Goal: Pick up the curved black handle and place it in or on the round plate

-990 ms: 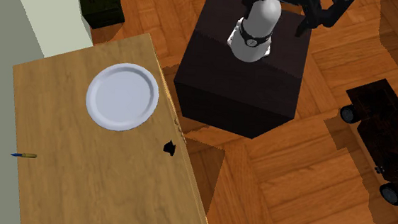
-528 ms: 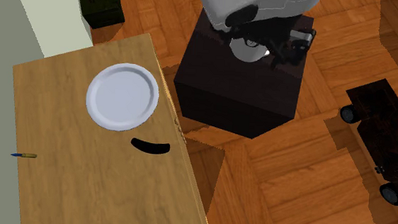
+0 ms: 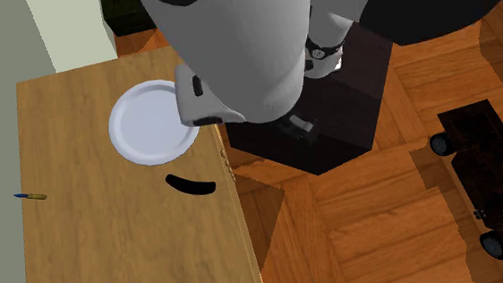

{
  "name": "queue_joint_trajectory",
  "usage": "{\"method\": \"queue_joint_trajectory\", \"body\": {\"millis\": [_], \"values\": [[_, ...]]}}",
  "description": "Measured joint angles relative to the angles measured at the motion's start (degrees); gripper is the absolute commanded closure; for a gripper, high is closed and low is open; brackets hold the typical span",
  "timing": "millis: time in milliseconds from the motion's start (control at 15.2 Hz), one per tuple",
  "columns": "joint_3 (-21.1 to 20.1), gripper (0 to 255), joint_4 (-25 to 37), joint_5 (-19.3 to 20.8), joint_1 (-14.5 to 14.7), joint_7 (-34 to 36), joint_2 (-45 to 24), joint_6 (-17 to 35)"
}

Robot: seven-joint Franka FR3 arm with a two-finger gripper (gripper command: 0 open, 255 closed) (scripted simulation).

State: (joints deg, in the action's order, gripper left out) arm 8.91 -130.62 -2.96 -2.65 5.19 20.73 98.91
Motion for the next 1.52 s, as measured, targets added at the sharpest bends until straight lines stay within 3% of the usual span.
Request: {"method": "queue_joint_trajectory", "body": {"millis": [792, 1320, 1518], "values": [[5.8, 0, 12.1, -10.8, -3.5, -3.2, -27.3, 7.9], [6.5, 0, 23.4, -19.5, -8.3, -5.2, -45.2, 8.7], [6.1, 0, 24.1, -20.7, -8.5, -5.2, -47.5, 9.7]]}}
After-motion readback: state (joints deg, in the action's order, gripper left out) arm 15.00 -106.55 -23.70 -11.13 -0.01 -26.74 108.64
